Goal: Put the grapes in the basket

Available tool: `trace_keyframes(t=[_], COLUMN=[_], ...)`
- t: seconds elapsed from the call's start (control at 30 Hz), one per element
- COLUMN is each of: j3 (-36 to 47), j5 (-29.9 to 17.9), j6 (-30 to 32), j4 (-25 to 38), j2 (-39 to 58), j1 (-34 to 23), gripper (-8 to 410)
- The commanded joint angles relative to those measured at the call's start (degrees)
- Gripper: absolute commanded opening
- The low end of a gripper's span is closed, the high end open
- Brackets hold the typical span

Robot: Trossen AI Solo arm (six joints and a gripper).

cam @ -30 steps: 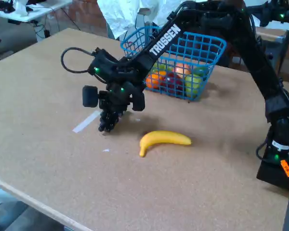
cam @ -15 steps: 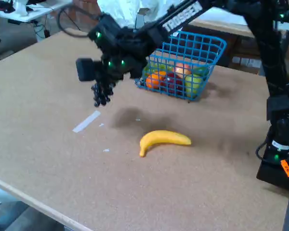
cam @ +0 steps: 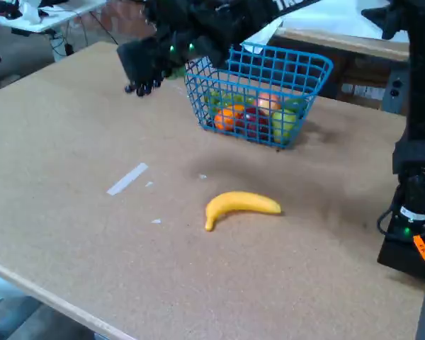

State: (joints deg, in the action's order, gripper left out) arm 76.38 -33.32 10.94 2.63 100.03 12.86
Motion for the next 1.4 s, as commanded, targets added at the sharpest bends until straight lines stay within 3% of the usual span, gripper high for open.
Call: trace_keyframes(t=[0.0, 0.2, 0.57, 0.8, 1.37], j3=[0.0, 0.0, -0.02, -0.24, -16.63], j5=[-3.96, -9.2, -9.7, -9.66, -7.52], j6=[-4.61, -6.88, -5.77, -1.64, 4.59], j4=[-0.87, -0.44, 4.11, 11.54, 2.54], j2=[-2.51, -6.14, -11.91, -12.22, -13.18], j1=[-0.13, -2.86, -11.76, -17.53, -27.21], gripper=[-1, -1, -1, -1, -1])
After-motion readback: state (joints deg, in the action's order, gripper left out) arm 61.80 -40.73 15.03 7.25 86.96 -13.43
